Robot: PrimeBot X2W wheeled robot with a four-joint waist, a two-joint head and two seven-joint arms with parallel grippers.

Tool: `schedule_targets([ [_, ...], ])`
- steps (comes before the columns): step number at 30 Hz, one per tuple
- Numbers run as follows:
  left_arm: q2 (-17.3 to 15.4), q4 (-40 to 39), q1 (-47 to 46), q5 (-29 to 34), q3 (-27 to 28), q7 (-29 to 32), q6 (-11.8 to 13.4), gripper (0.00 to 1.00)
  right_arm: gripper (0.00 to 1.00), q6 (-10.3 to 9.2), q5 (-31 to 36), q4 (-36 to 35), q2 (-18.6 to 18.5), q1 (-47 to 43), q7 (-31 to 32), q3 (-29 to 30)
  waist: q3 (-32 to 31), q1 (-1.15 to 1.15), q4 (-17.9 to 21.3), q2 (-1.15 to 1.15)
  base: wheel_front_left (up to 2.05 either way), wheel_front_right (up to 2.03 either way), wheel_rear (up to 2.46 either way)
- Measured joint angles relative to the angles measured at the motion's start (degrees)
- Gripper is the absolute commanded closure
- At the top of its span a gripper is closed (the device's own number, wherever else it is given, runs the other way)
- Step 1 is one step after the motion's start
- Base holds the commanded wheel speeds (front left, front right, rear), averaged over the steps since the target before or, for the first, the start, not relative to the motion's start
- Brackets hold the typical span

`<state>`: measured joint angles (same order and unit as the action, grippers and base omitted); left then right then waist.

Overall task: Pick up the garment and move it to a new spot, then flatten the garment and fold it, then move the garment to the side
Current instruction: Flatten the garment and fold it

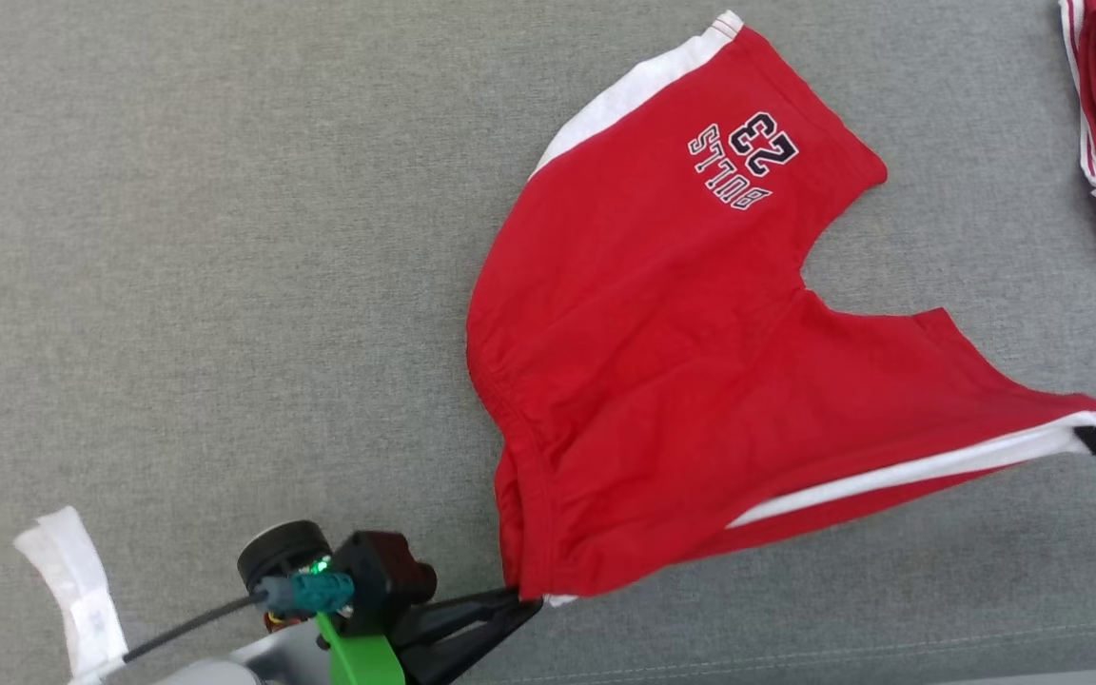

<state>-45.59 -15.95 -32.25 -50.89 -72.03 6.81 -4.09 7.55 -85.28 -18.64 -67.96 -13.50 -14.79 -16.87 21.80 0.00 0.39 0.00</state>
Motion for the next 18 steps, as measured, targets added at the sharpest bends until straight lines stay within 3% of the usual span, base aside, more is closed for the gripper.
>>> schedule_targets([
  [6, 3.63, 0.54, 0.29, -10.80, 4.89, -4.69, -1.53, 1.00, 1.00, -0.01, -1.04, -0.25, -2.21, 2.38, 2.04, 3.39, -0.07, 0.00, -2.41, 0.00, 0.00, 0.00, 0.00],
  [10, 7.68, 2.98, -2.02, -18.73, 7.06, -5.44, -2.93, 1.00, 1.00, -0.02, -2.70, 1.16, -3.83, 9.56, 6.83, 4.64, 0.70, 0.00, -4.47, 0.00, 0.00, 0.00, 0.00],
  [18, 13.34, 4.11, -9.01, -33.87, 10.53, -5.05, -3.28, 1.00, 1.00, -0.02, -6.47, 6.06, -7.59, 24.56, 18.02, 6.04, 4.13, 0.00, -8.58, 0.00, 0.00, 0.00, 0.00],
])
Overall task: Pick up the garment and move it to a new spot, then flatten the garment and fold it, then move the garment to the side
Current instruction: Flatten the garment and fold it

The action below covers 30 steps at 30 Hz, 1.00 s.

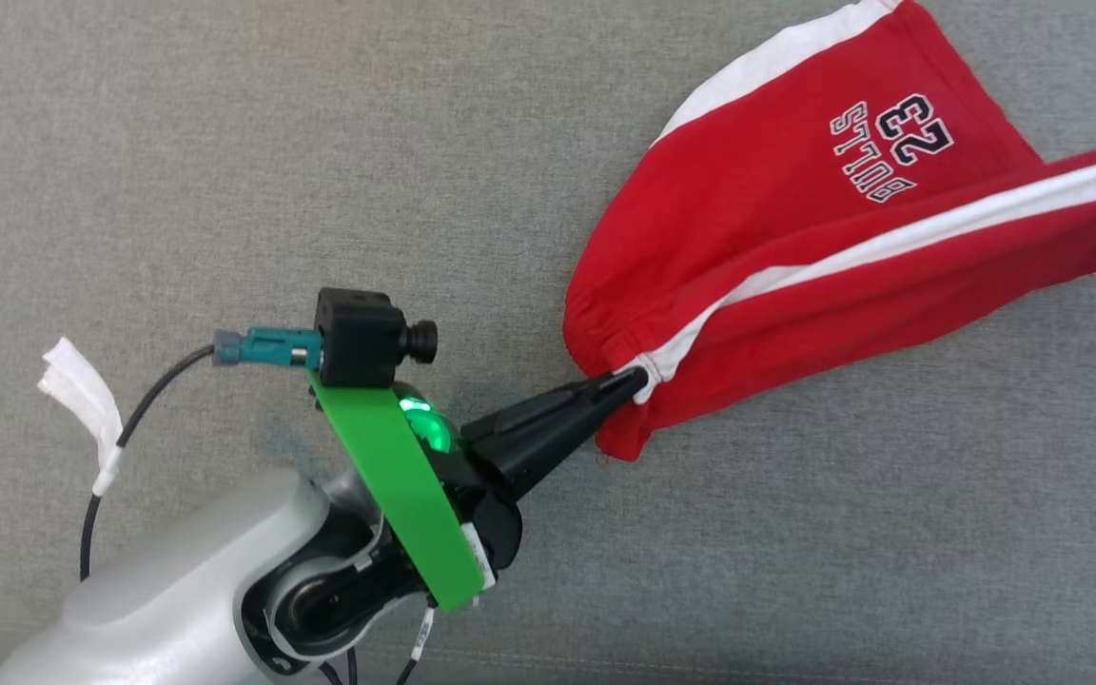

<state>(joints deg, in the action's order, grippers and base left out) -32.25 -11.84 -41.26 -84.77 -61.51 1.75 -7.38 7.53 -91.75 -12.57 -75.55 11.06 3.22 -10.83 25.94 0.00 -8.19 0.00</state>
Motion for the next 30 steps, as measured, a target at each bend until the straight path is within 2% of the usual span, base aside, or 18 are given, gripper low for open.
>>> schedule_targets([
  [5, 1.30, 0.86, -1.85, -7.65, 2.54, 2.07, 0.00, 1.00, 1.00, 0.00, 0.27, 2.81, -0.32, 9.93, 8.31, -2.46, 2.90, 0.00, -1.95, 0.00, 0.00, 0.00, 0.00],
  [8, 2.13, 1.38, -1.93, -11.06, 4.07, 4.20, -0.01, 1.00, 1.00, 0.00, 2.12, 5.14, 1.42, 17.52, 13.76, -4.81, 4.67, 0.00, -3.08, 0.00, 0.00, 0.00, 0.00],
  [14, 3.63, 3.07, -1.83, -12.81, 7.48, 7.28, -0.01, 1.00, 1.00, 0.00, 9.45, 13.70, 10.84, 34.43, 23.74, -11.00, 8.02, 0.00, -5.36, 0.00, 0.00, 0.00, 0.00],
  [18, 4.11, 4.52, -1.27, -12.35, 9.00, 8.38, -0.01, 1.00, 1.00, 0.00, 14.15, 20.23, 17.44, 42.40, 27.29, -13.91, 9.51, 0.00, -6.62, 0.00, 0.00, 0.00, 0.00],
  [19, 4.17, 4.88, -1.05, -11.76, 9.45, 8.53, -0.01, 1.00, 0.66, 0.00, 15.03, 21.58, 19.01, 43.81, 27.96, -14.55, 9.82, 0.00, -6.91, 0.00, 0.00, 0.00, 0.00],
  [20, 4.36, 5.38, -0.86, -11.39, 9.84, 8.51, -0.01, 1.00, 0.00, 0.00, 15.63, 22.83, 20.50, 44.95, 28.14, -14.96, 10.10, 0.00, -7.16, 0.00, 0.00, 0.00, 0.00],
  [21, 4.52, 5.94, -0.68, -10.93, 10.10, 8.45, -0.01, 0.87, 0.00, 0.00, 16.21, 23.69, 21.75, 45.84, 28.00, -15.21, 10.33, 0.00, -7.36, 0.00, 0.00, 0.00, 0.00],
  [22, 4.65, 6.42, -0.52, -10.48, 10.31, 8.25, -0.01, 0.54, 0.00, 0.00, 16.42, 24.38, 22.64, 46.36, 27.94, -15.33, 10.47, 0.00, -7.48, 0.00, 0.00, 0.00, 0.00],
  [23, 4.76, 6.77, -0.31, -10.09, 10.47, 8.25, -0.01, 0.00, 0.00, -0.04, 16.58, 25.17, 23.48, 46.81, 27.80, -15.45, 10.56, 0.00, -7.53, 0.00, 0.00, 0.00, 0.00],
  [27, 5.59, 7.46, 1.00, -8.16, 11.36, 6.62, -0.01, 0.00, 0.00, -0.05, 16.82, 26.48, 24.76, 46.49, 25.68, -15.28, 10.01, 0.00, -7.18, 0.00, 0.00, 0.00, 0.00],
  [30, 4.56, 7.93, 1.91, -2.87, 11.58, 2.82, -0.01, 0.00, 0.00, -0.05, 15.93, 25.68, 24.84, 43.67, 23.30, -14.99, 8.89, 0.00, -6.58, 0.00, 0.00, 0.00, 0.00],
])
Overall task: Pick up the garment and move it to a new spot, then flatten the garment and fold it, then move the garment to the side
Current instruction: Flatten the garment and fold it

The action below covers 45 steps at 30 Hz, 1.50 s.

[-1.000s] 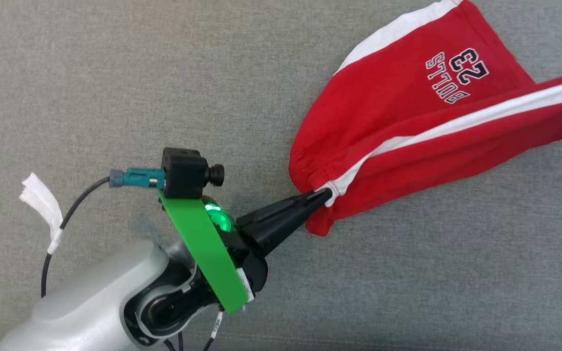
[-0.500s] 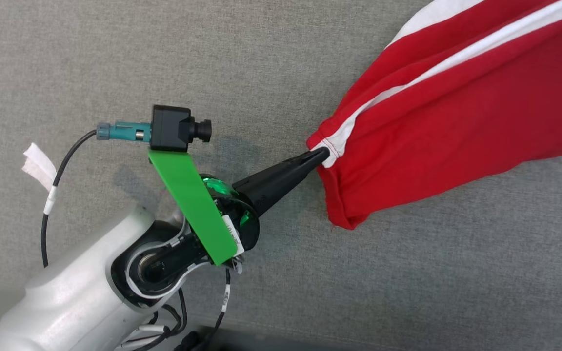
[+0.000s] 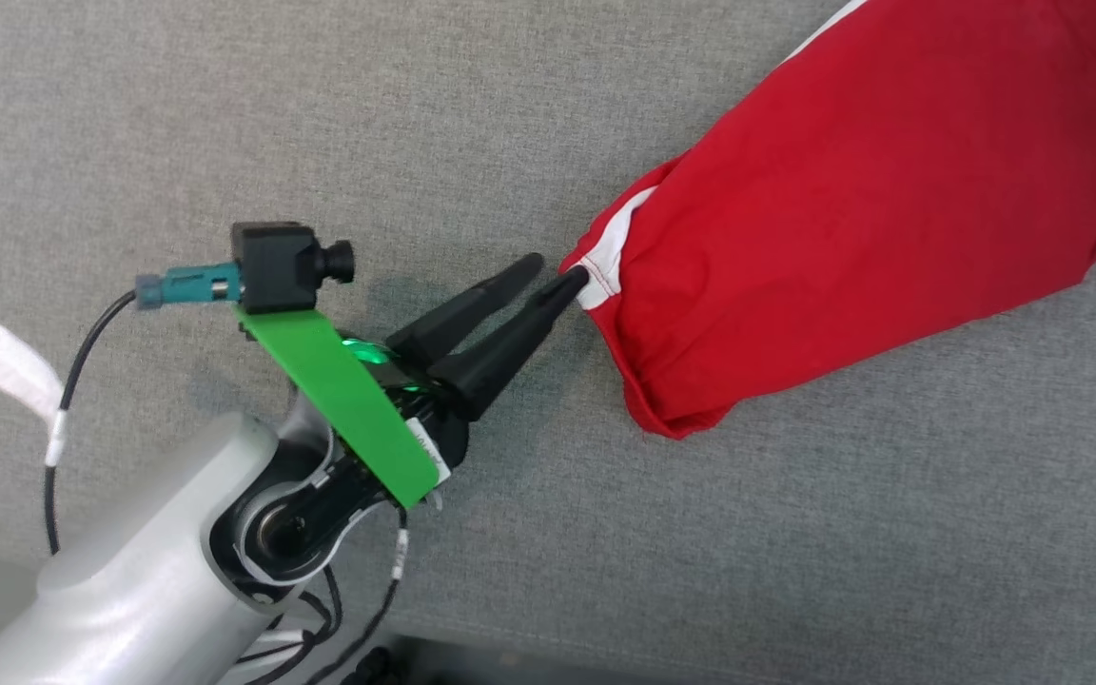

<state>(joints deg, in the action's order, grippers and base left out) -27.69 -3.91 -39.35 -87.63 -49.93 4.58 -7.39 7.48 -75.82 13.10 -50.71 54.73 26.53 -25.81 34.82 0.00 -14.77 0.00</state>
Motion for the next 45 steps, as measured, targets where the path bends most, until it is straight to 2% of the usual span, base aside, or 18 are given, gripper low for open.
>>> schedule_targets([
  [5, -2.41, 5.32, 3.28, 13.89, -0.48, -12.59, 0.08, 0.00, 0.00, 0.00, -1.44, -3.75, -0.10, -8.77, -5.80, -0.36, -3.29, 0.00, 1.44, 0.00, 0.00, 0.00, 0.00],
  [9, -2.07, 8.23, 7.11, 20.47, 1.08, -18.55, 4.61, 0.00, 0.00, 0.00, -1.47, -6.10, -0.46, -16.16, -10.44, -1.57, -6.44, 0.00, 2.60, 0.00, 0.00, 0.00, 0.00],
  [12, -0.30, 8.54, 10.70, 25.36, 4.36, -19.38, 9.20, 0.00, 0.00, 0.00, -0.97, -6.72, -0.54, -20.84, -14.36, -2.23, -9.03, 0.00, 3.41, 0.00, 0.00, 0.00, 0.00],
  [14, 2.30, 7.11, 13.99, 30.28, 9.06, -19.60, 11.74, 0.00, 0.00, 0.00, 0.09, -7.04, -0.60, -23.36, -16.79, -2.99, -10.86, 0.00, 3.88, 0.00, 0.00, 0.00, 0.00],
  [17, 5.87, 5.16, 19.10, 38.46, 13.50, -19.61, 13.96, 0.00, 0.00, 0.00, 1.26, -6.90, -0.37, -25.80, -19.44, -4.01, -13.20, 0.00, 4.37, 0.00, 0.00, 0.00, 0.00],
  [20, 9.64, 3.99, 23.73, 45.47, 16.49, -19.62, 14.95, 0.00, 0.00, 0.00, 3.03, -5.92, -0.24, -26.81, -21.11, -5.10, -15.17, 0.00, 4.56, 0.00, 0.00, 0.00, 0.00],
  [24, 14.45, 3.27, 27.41, 52.90, 19.58, -19.62, 14.80, 0.00, 0.00, 0.00, 8.68, -2.85, -0.88, -25.55, -23.10, -6.32, -16.54, 0.00, 3.75, 0.00, 0.00, 0.00, 0.00],
  [28, 19.78, 2.53, 29.69, 58.53, 21.70, -19.62, 12.79, 0.00, 0.00, 0.00, 17.60, 1.52, -0.31, -20.19, -23.58, -8.81, -16.50, 0.00, 2.15, 0.00, 0.00, 0.00, 0.00],
  [31, 22.40, 2.59, 30.62, 62.11, 22.10, -19.62, 10.98, 0.00, 0.00, 0.00, 23.34, 5.95, 1.41, -16.27, -22.75, -11.18, -15.78, 0.00, 0.73, 0.00, 0.00, 0.00, 0.00],
  [37, 24.47, 3.30, 31.11, 65.77, 23.14, -19.62, 8.79, 0.00, 0.00, 0.01, 30.19, 15.08, 4.08, -9.93, -21.75, -15.21, -13.82, 0.00, -1.98, 0.00, 0.00, 0.00, 0.00],
  [41, 24.70, 3.71, 31.16, 66.33, 24.01, -19.62, 7.92, 0.00, 0.00, 0.01, 31.12, 20.34, 5.00, -7.70, -21.48, -16.88, -12.55, 0.00, -3.66, 0.00, 0.00, 0.00, 0.00],
  [45, 24.72, 3.34, 31.36, 65.81, 23.96, -19.62, 8.01, 0.00, 0.00, 0.01, 30.07, 22.59, 5.70, -6.57, -21.01, -18.69, -11.47, 0.00, -4.76, 0.00, 0.00, 0.00, 0.00],
])
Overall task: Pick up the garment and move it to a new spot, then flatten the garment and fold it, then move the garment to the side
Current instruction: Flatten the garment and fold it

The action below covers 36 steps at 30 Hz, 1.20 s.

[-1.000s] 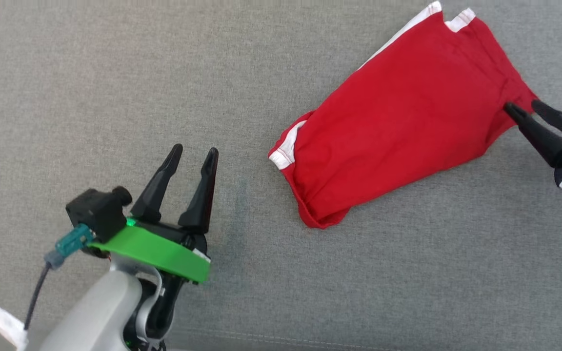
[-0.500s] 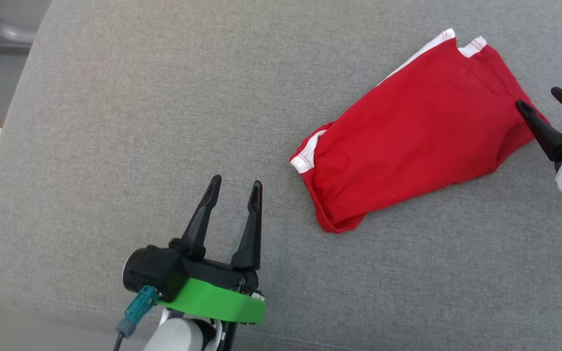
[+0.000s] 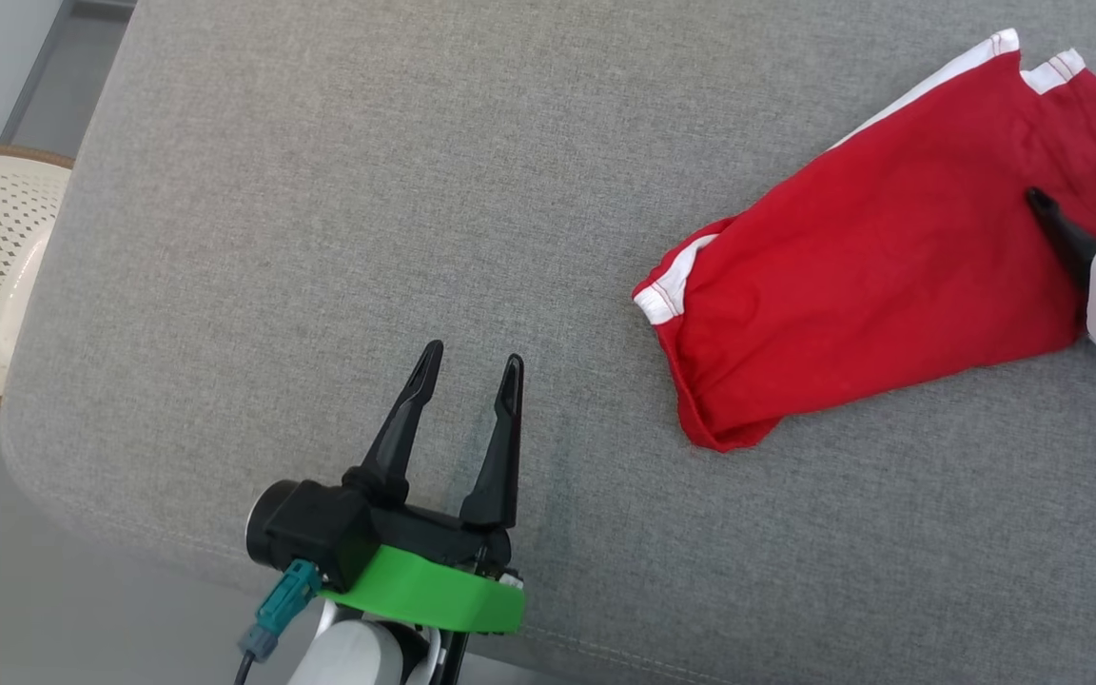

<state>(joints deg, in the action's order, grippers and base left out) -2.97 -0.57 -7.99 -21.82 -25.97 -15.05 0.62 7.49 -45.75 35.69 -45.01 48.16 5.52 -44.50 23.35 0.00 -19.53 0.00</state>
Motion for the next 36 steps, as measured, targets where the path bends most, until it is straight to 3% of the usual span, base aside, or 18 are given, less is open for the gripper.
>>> schedule_targets([
  [1, 0.00, 0.00, 0.00, -0.02, -0.07, 0.00, 0.16, 0.00, 0.08, 0.00, -0.08, 0.31, -0.04, 0.47, -0.05, -0.33, 0.19, 0.00, -0.15, 0.00, 0.00, 0.00, 0.00],
  [2, 0.01, 0.01, 0.01, -0.07, -0.13, 0.00, 0.24, 0.00, 0.59, 0.00, -0.22, 0.57, -0.11, 0.94, -0.11, -0.77, 0.38, 0.00, -0.29, 0.00, 0.00, 0.00, 0.00],
  [3, 0.01, 0.01, -0.01, -0.07, -0.22, 0.00, 0.40, 0.00, 1.00, 0.00, -0.59, 0.88, -0.07, 1.57, -0.58, -1.77, 0.62, 0.00, -0.38, 0.00, 0.00, 0.00, 0.00],
  [15, 0.05, 0.57, 0.66, 0.77, 0.01, 0.00, 0.38, 0.00, 1.00, 0.05, -2.80, 1.11, -2.46, 2.01, -2.11, -3.77, -1.07, 0.00, 2.30, 0.00, 0.00, 0.00, 0.00],
  [27, 0.10, 1.62, 1.61, 1.81, 1.04, 0.00, -0.31, 0.00, 1.00, 0.05, 0.22, 0.42, -6.97, -1.66, -5.65, 0.88, -2.84, 0.00, 5.92, 0.00, 0.00, 0.00, 0.00],
  [36, 0.13, 2.83, 1.62, 2.40, 1.55, 0.00, -0.96, 0.00, 1.00, 0.04, 9.68, -9.31, -2.81, -1.10, -5.52, 4.49, -5.04, 0.00, 8.93, 0.00, 0.00, 0.00, 0.00],
])
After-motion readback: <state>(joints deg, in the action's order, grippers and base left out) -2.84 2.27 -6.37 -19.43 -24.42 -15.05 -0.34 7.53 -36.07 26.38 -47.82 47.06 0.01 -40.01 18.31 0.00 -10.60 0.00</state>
